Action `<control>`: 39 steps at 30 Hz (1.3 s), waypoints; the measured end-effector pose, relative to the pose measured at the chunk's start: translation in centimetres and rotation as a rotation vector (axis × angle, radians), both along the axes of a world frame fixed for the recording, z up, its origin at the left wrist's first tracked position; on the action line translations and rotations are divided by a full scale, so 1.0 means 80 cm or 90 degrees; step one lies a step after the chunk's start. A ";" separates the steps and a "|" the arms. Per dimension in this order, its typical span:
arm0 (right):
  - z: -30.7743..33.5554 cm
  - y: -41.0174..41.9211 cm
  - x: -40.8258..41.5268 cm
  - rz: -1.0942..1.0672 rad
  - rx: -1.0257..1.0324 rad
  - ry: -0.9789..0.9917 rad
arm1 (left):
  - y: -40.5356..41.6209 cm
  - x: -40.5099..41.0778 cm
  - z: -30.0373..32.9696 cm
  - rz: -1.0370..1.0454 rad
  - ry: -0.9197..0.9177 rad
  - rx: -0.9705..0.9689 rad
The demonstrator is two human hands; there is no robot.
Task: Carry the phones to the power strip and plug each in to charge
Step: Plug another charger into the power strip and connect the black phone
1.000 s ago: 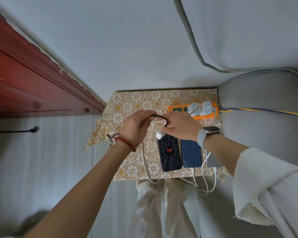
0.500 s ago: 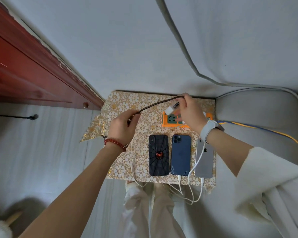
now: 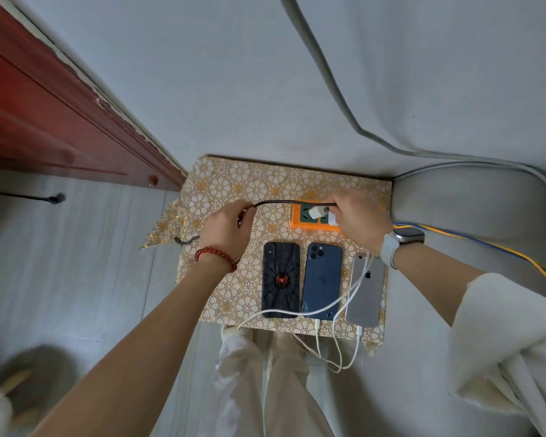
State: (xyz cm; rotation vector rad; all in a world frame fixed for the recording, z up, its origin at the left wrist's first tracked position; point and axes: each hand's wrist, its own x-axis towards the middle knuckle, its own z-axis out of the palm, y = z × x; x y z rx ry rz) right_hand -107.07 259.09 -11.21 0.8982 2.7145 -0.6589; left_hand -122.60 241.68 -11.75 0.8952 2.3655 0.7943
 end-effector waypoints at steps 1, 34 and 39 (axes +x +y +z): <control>0.000 0.000 0.001 0.005 -0.007 0.001 | 0.000 0.000 0.000 0.002 0.001 -0.001; -0.003 -0.001 -0.019 -0.239 -0.057 0.061 | 0.000 -0.042 -0.006 -0.018 -0.013 -0.135; -0.007 -0.001 -0.021 -0.305 -0.094 0.069 | 0.002 -0.041 -0.001 -0.009 -0.013 -0.122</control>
